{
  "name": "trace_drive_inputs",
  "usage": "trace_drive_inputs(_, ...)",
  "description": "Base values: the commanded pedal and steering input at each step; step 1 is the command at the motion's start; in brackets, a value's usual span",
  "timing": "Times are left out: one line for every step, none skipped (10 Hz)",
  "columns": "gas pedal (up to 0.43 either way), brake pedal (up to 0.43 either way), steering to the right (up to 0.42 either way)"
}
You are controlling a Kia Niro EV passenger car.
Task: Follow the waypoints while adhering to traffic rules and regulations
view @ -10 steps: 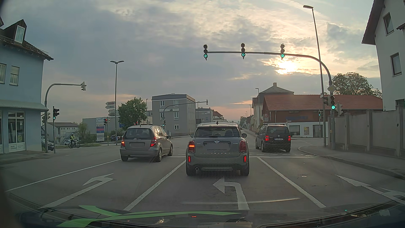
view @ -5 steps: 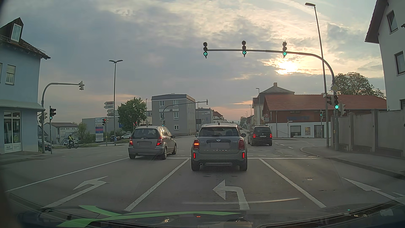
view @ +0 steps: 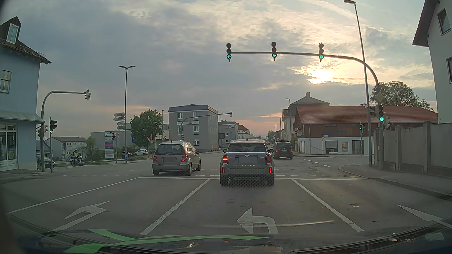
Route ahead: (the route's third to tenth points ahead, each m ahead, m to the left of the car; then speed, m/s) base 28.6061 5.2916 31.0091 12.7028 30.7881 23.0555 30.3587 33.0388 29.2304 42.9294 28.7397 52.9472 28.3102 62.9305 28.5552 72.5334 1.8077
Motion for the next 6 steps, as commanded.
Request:
trace_drive_inputs(0.13, 0.0, -0.003)
trace_drive_inputs(0.15, 0.0, -0.004)
trace_drive_inputs(0.169, 0.0, -0.003)
trace_drive_inputs(0.197, 0.0, -0.004)
trace_drive_inputs(0.197, 0.0, -0.003)
trace_drive_inputs(0.197, 0.0, -0.001)
